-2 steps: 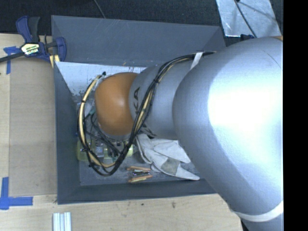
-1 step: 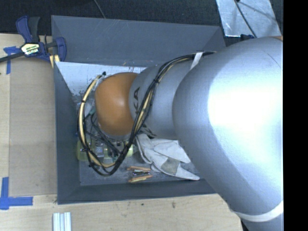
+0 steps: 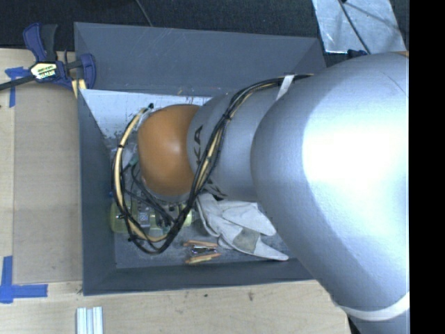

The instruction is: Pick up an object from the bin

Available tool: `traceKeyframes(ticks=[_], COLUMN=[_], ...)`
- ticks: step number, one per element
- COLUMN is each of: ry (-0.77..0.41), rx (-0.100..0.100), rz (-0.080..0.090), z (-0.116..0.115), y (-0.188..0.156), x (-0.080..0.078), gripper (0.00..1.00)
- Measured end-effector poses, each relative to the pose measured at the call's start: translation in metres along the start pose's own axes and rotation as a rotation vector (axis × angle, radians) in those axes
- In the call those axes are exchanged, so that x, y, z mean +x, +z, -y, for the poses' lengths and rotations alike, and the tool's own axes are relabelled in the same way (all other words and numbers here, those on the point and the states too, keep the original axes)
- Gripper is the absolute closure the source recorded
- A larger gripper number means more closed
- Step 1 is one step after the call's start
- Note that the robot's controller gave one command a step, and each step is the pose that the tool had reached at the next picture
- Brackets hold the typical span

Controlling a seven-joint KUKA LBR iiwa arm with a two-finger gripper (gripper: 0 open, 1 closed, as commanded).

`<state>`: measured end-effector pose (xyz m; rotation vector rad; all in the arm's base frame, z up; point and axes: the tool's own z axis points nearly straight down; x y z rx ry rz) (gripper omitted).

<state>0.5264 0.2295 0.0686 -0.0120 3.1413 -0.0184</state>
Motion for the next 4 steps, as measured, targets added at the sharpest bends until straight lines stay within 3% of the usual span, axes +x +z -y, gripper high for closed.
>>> traceKeyframes(ticks=[2, 4], ry=[-0.001, -0.002], rx=[-0.008, -0.01], rz=[-0.004, -0.003], z=[-0.002, -0.002], y=[-0.014, -0.057], x=[0.002, 0.002], gripper=[1.0, 1.0])
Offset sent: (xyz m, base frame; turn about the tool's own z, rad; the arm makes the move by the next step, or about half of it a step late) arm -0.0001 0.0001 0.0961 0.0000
